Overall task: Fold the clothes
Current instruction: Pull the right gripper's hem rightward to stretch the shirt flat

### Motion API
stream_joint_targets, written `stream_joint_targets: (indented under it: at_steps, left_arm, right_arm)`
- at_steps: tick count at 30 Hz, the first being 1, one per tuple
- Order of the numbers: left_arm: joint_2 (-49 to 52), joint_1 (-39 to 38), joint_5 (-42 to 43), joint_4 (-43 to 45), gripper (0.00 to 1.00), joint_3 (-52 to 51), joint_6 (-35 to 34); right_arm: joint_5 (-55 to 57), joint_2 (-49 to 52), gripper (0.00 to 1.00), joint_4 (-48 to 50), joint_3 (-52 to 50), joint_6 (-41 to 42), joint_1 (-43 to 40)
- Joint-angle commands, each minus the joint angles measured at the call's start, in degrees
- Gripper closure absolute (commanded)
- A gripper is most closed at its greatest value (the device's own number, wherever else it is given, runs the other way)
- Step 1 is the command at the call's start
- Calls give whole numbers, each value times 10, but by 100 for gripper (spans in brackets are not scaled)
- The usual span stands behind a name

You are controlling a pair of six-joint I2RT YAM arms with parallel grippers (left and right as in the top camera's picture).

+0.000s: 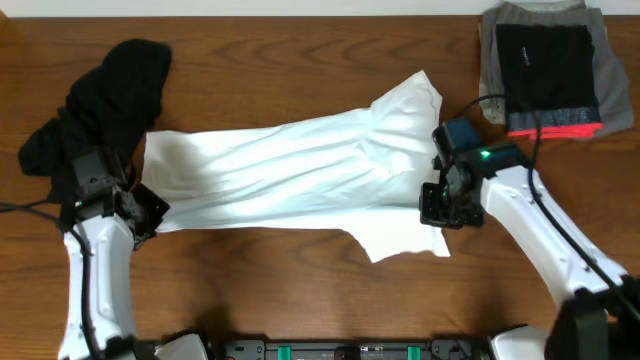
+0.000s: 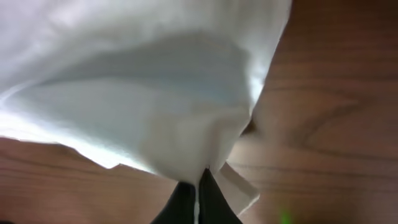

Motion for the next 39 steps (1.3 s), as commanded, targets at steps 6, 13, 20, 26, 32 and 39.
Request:
stream_joint_targets:
  at_steps: [6,13,20,26,32,39]
  left_arm:
    - [-41,1,-15,30,94,-1,10]
    - [-41,-20,-13,90,94,-1,10]
    - [-37,-40,-13,92,94,-1,10]
    - [-32,-40,-13,93,94,-1,10]
    - [-23,-40,-13,93,94,-1,10]
    - [-19,-40,-13,94,94,-1,10]
  right_arm:
    - [27,-14,95,116,13,-7,-22]
    - [29,-12,96,179,13,-19,-25]
    - [10,-8,74,41,10,-30,-11]
    - [9,-8,55,3,-29,-37,14]
    - [10,-7,55,83,-86,-30,17]
    - [-3,-6,57,139,-139,-26,14]
